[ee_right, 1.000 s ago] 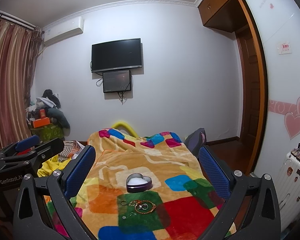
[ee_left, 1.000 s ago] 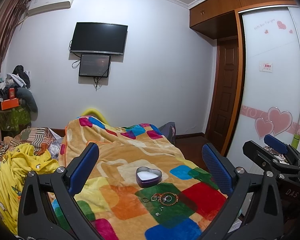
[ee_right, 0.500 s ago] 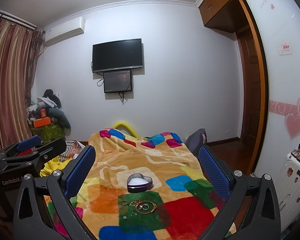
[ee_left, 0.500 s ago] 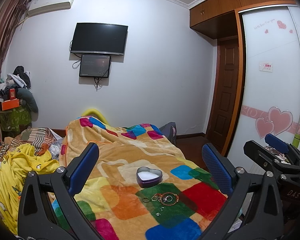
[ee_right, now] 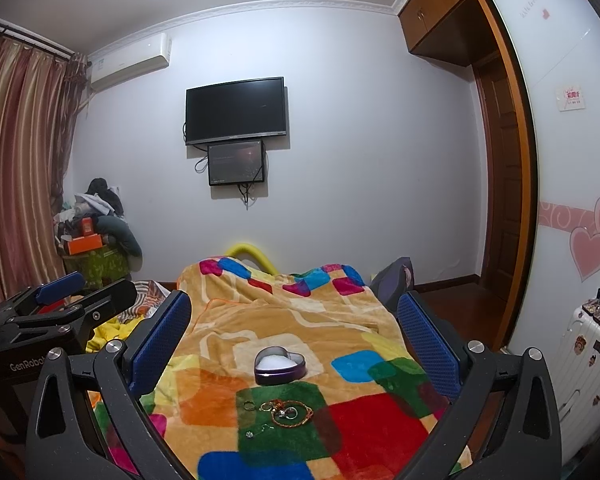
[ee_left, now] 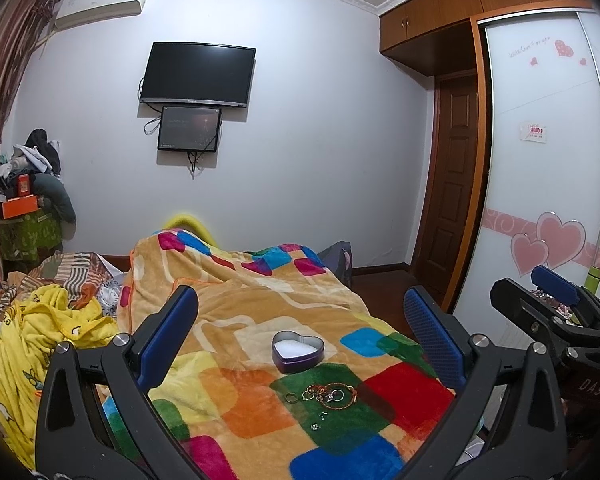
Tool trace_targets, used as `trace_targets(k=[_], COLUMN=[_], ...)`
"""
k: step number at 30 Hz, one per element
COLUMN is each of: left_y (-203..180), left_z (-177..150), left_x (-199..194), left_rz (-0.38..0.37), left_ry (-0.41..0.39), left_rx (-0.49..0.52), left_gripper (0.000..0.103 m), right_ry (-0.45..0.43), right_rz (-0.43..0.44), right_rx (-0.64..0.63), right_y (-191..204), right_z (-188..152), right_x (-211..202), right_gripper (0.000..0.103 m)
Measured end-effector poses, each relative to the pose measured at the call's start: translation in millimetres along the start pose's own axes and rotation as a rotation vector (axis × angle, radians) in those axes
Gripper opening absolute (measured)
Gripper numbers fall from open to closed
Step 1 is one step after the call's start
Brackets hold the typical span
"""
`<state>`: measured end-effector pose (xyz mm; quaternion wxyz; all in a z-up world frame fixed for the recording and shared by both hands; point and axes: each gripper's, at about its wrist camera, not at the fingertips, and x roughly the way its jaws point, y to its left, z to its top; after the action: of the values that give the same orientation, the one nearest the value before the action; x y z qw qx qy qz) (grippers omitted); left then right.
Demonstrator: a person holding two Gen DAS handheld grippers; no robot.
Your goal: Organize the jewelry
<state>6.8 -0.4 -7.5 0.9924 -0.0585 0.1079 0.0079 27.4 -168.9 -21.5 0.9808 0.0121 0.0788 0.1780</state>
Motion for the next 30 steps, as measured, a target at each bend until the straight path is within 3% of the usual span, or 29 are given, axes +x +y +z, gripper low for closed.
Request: trace_targets(k=[18,25,30], left_y=[6,22,43], left_z=[-7,-25,-51], left_x=[29,73,112], left_rz=[0.001,0.033,0.054], left_ry=[0.064,0.175,0.298], left_rx=[-0.009,-0.026,-0.069], left_gripper=[0.103,0.103,0.103], right_ry=[0.062,0.153,0.284], right_rz=[-0.006,-0.03,-0.059], right_rx=[0.011,0.021,0.038], right_y=[-9,-19,-33], right_z=[-3,-22,-48], right_x=[21,50,84], right_gripper=[0.103,0.103,0.103])
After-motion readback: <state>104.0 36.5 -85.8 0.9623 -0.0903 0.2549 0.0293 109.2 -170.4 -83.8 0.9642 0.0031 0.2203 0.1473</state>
